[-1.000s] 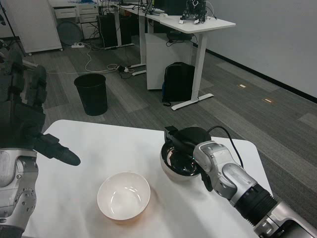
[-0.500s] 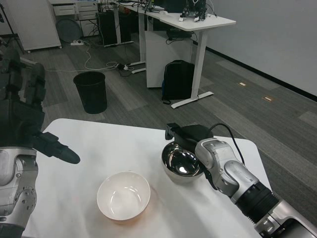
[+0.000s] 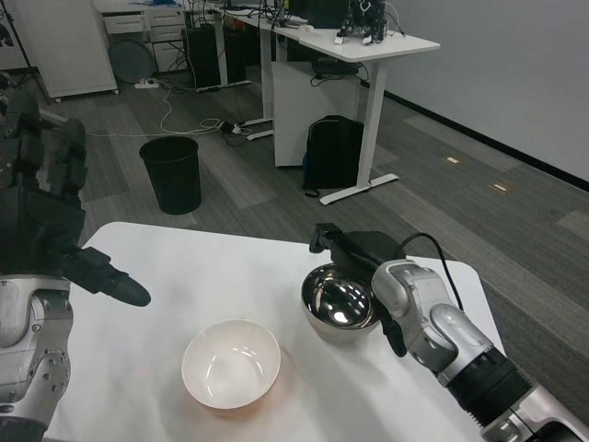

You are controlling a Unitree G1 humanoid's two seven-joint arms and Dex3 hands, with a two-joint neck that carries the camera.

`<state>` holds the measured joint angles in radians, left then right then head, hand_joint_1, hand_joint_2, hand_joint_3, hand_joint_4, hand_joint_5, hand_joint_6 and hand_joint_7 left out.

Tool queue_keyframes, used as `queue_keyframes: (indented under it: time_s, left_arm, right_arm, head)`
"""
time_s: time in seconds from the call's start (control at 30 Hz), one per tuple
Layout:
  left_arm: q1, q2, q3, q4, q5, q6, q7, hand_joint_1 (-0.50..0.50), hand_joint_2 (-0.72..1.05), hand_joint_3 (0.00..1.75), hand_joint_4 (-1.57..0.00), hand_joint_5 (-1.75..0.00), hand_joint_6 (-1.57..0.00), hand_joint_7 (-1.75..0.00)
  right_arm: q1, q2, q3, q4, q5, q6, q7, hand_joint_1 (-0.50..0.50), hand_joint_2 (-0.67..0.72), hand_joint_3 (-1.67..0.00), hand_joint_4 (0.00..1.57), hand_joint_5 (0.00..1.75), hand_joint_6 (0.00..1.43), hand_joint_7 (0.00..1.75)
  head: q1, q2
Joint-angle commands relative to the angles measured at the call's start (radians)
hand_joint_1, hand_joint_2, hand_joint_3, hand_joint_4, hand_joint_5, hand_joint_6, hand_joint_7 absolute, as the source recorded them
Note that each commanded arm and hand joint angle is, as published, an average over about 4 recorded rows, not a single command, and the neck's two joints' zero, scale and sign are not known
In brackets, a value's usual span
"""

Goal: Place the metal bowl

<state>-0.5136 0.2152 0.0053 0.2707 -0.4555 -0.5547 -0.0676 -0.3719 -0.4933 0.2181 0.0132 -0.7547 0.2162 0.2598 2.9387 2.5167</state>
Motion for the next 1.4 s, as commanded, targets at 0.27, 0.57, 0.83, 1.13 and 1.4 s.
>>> queue_keyframes:
  time_s: [0.27,0.57,0.83,1.13,1.4]
  left_arm:
    - [0.013,0.009,0.006,0.001,-0.006,-0.014,-0.003,-0.5,-0.72,0.0,0.0,-0.1,0.0,0.0]
    - [0.013,0.011,0.008,0.002,-0.007,-0.014,-0.003,-0.5,-0.72,0.0,0.0,-0.1,0.0,0.0]
    - [0.002,0.011,0.002,0.01,-0.007,-0.014,-0.006,-0.5,-0.72,0.0,0.0,-0.1,0.0,0.0]
    - [0.001,0.006,-0.002,0.018,-0.006,-0.014,-0.006,-0.5,-0.72,0.0,0.0,-0.1,0.0,0.0]
    - [0.001,0.003,-0.01,0.019,-0.007,-0.014,-0.006,-0.5,-0.72,0.0,0.0,-0.1,0.0,0.0]
  right_arm:
    - [0.07,0.083,-0.294,0.033,0.358,-0.335,-0.257,-0.46,0.72,0.0,0.0,0.0,0.0,0.26]
    - [0.075,0.127,-0.377,0.059,0.765,-0.528,-0.339,-0.46,0.72,0.0,0.0,0.0,0.0,0.07]
    - [0.055,0.131,-0.298,0.072,0.964,-0.689,-0.411,-0.46,0.72,0.0,0.0,0.0,0.0,0.07]
    - [-0.004,0.113,-0.184,0.102,1.05,-0.839,-0.48,-0.46,0.72,0.0,0.0,0.0,0.0,0.02]
    - [-0.05,0.098,-0.181,0.07,1.05,-0.921,-0.506,-0.46,0.72,0.0,0.0,0.0,0.0,0.0]
  head:
    - [0.015,0.01]
    - [0.012,0.017]
    - [0.013,0.03]
    - [0.024,0.048]
    - [0.029,0.079]
